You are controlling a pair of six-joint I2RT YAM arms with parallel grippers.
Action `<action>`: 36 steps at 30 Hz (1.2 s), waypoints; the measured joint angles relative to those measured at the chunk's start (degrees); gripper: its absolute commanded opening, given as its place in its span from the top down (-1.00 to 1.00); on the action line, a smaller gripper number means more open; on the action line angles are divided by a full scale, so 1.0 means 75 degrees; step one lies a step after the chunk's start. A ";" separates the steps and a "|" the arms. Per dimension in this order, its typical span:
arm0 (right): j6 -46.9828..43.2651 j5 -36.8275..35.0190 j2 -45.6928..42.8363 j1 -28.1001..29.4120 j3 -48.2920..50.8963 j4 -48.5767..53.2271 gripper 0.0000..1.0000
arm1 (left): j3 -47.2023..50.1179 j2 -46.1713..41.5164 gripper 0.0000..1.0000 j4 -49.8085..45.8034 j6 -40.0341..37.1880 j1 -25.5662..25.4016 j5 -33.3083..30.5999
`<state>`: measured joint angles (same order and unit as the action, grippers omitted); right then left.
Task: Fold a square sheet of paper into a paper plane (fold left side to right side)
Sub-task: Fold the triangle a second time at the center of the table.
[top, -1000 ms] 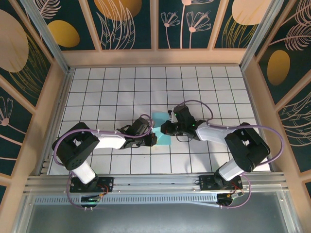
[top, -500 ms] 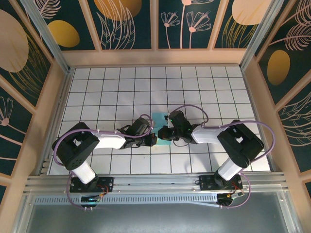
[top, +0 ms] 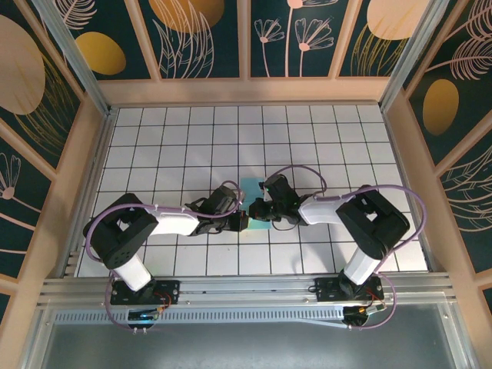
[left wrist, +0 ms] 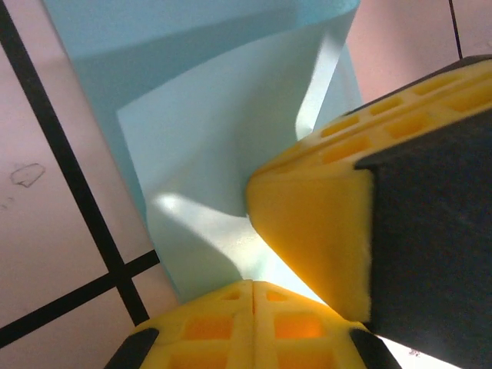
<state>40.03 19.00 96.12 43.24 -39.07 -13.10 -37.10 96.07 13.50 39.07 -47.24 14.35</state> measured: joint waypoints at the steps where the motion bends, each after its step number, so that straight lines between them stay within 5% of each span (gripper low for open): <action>1: 0.0000 -0.0015 0.0032 0.0000 -0.0017 0.0003 1.00 | 0.0000 0.0009 1.00 0.0006 0.0000 0.0000 0.0000; 20: -0.0291 -0.0379 0.0096 -0.0073 -0.0143 0.0347 1.00 | 0.0050 0.0079 1.00 0.0289 0.0006 0.0000 -0.0038; 36: -0.0577 -0.0032 0.0093 -0.0988 -0.0096 0.0344 1.00 | 0.0134 0.0079 1.00 0.0498 0.0032 0.0000 -0.0175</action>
<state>35.70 18.76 96.82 35.83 -39.79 -10.52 -36.10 96.66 17.23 39.31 -47.24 13.04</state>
